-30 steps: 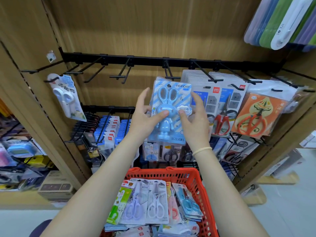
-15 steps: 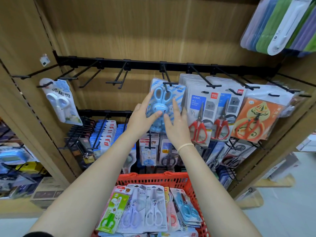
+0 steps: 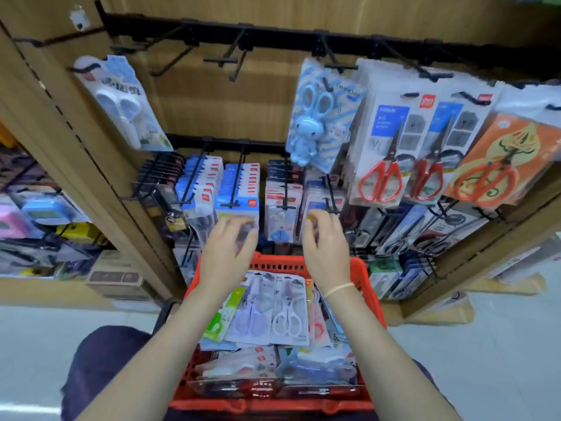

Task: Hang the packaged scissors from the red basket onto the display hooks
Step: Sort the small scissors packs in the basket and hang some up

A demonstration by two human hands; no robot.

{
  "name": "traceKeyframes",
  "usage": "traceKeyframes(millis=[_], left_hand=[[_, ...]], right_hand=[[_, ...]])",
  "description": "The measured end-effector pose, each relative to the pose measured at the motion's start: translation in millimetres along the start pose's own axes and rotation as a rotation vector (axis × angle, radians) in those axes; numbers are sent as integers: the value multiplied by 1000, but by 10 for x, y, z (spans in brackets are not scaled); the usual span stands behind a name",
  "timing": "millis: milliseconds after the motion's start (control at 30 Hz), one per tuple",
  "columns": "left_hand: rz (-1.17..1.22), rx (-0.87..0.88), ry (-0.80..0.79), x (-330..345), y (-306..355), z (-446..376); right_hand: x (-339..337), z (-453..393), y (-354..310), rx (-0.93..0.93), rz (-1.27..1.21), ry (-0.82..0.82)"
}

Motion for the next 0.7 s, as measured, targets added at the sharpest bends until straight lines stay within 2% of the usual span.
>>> traceKeyframes(millis=[167, 333, 467, 633, 700], left_hand=[[-231, -159, -148, 243, -880, 958], [-345, -278, -267, 289, -1336, 1379], [-406, -276, -340, 289, -1422, 1512], [-369, -263, -301, 276, -1384, 1493], [-349, -270, -300, 255, -1362, 1492]], right_hand=[[604, 632, 547, 330, -7, -411], [919, 1105, 922, 546, 220, -620], [922, 1271, 1078, 619, 272, -601], [850, 1265, 1181, 955, -61, -408], [796, 1277, 1229, 1011, -94, -370]])
Point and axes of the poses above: each hand's wrist, its own z-axis away from the middle knuckle, its own x-axis out of the palm, y = z × x, the point moved 3 cm from there along -z, towards the middle knuckle, and after that the axes turned 5 degrees about -z, right-handed, at the moved point
